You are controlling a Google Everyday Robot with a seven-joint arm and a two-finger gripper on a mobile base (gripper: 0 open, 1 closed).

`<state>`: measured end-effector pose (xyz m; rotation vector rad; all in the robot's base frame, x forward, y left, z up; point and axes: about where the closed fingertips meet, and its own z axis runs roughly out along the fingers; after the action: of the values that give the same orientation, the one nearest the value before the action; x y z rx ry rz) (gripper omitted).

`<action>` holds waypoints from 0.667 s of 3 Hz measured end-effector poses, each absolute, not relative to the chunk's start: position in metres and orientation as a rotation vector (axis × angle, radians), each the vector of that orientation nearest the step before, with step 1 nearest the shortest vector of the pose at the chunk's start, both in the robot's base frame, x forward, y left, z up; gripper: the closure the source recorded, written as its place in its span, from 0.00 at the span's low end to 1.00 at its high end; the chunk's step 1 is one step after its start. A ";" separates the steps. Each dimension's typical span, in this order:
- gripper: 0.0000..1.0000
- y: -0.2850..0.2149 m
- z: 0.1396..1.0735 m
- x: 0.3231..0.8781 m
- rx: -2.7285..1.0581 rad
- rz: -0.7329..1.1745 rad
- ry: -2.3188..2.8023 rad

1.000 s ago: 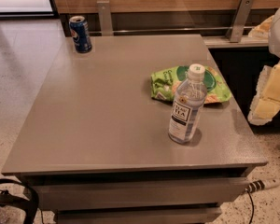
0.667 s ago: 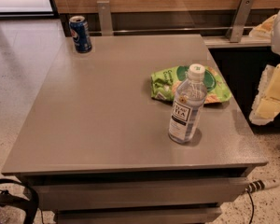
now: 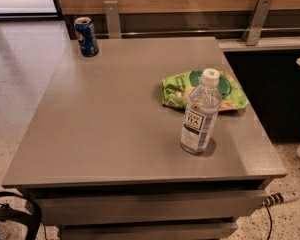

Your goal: Knock blue plastic bottle over

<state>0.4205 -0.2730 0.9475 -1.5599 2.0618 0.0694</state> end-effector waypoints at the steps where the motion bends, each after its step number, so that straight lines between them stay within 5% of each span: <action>1: 0.00 -0.275 0.932 0.412 -1.493 0.201 1.904; 2: 0.00 -0.242 0.946 0.417 -1.393 0.438 1.673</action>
Offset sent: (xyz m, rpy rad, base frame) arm -0.0026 0.0598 0.0348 0.7771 -0.2060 0.2371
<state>0.4168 -0.2418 0.9460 -1.3932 1.6733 0.4376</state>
